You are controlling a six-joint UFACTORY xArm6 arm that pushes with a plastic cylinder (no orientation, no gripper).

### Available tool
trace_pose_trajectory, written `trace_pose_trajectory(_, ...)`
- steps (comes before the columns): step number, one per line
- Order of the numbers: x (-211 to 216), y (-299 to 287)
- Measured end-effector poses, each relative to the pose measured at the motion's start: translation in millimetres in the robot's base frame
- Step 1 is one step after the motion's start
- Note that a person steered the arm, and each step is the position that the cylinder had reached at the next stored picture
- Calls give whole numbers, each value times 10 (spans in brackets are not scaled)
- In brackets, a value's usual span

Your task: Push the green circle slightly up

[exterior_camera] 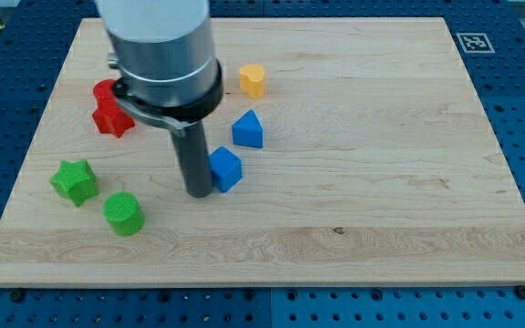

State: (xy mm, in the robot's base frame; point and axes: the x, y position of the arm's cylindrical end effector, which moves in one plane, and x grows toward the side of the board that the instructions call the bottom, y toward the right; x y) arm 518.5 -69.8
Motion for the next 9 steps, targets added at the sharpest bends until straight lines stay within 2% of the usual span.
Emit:
trace_pose_trajectory(1,27,157)
trace_pose_trajectory(3,795,147)
trace_pose_trajectory(4,1000,62)
trace_pose_trajectory(7,907,-892)
trace_pose_trajectory(9,564,-915)
